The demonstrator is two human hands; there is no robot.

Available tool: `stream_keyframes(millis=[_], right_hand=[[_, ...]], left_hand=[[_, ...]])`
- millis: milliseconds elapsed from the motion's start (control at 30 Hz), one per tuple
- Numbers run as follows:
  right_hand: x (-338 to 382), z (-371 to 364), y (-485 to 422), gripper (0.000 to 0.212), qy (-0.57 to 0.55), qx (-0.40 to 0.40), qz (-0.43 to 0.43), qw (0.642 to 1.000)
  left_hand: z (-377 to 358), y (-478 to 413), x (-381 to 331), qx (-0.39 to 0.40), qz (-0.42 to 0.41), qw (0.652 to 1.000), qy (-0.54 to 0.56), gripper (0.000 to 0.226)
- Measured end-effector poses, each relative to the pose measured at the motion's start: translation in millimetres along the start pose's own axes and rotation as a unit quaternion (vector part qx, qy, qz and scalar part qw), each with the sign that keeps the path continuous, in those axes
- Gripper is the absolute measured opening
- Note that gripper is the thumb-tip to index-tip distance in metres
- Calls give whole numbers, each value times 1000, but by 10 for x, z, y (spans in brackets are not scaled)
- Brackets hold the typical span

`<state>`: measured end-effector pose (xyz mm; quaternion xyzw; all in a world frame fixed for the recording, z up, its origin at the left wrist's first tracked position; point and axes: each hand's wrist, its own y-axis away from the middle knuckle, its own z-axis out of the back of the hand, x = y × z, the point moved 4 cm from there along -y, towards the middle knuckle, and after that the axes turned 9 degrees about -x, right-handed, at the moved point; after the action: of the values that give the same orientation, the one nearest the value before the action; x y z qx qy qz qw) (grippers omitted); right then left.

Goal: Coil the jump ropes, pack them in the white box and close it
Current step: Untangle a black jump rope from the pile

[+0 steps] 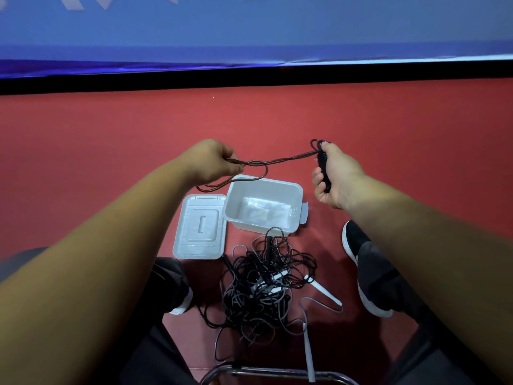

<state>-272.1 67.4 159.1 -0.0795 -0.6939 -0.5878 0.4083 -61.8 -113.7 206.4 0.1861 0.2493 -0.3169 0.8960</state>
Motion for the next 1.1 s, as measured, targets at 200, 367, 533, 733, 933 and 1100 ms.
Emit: stream_keyframes(millis=[200,367,533,733,933,1100], right_hand=[[-10,-6,-11,30,8,2,-3,1000],[-11,27,-31,28,12,-3,1,1000],[-34,84,-79,28,24,-21,-5,999],[-96,74,-75,29,66,-9,-16,998],[-123,93,-86,30,81,-15,-12,997],[-152,116,-119,30,78,-23,-13,997]], left_hand=[[-30,-3,13,-20,51,998,-19,10],[28,-57,113,-53,89,993,49,26],[55,-49,201,-106,179,943,258,14],[79,-126,206,-129,199,872,429,14],[94,-162,131,-173,206,811,519,18],[167,-154,205,-203,224,839,452,19]])
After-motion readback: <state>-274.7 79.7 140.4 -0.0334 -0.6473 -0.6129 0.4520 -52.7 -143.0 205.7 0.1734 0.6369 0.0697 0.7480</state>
